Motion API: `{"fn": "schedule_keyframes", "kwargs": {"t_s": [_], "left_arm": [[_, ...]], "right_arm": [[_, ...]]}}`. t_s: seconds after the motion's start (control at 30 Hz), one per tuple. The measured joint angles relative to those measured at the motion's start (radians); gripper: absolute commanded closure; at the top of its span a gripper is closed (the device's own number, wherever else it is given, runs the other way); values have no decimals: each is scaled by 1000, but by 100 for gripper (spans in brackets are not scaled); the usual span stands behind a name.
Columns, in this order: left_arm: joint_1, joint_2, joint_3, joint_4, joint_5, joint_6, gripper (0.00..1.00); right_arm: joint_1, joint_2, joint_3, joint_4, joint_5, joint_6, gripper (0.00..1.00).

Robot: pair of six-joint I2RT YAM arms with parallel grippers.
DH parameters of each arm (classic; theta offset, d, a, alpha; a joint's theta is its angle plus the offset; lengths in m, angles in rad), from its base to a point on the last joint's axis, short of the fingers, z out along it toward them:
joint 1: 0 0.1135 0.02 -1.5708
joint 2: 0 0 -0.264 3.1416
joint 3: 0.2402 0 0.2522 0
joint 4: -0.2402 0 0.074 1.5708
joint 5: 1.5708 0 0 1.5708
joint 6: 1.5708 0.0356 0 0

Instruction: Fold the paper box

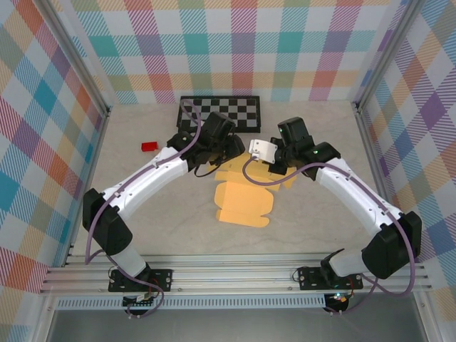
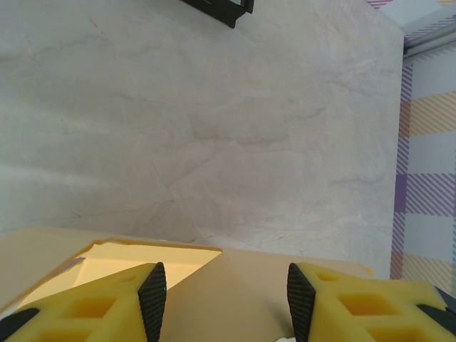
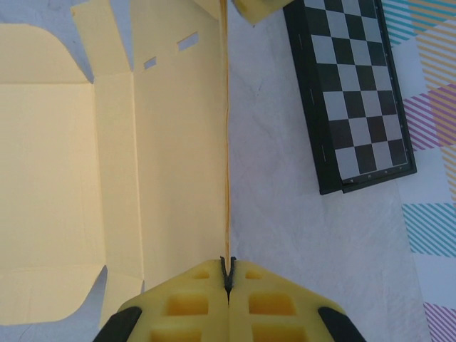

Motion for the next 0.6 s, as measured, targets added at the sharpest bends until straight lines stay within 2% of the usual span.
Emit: {"fn": "schedule_keyframes", "kwargs": {"t_s": [0.23, 0.47, 0.6], "left_arm": [[-10, 4, 0, 56, 26, -65, 53], [-15, 19, -2, 80, 31, -99, 75], [-15, 19, -15, 87, 26, -105, 84]], "right_arm": [[4, 0, -11, 52, 5, 38, 100], [8, 0, -44, 82, 7, 63, 100], [10, 0, -62, 97, 5, 72, 100]]}}
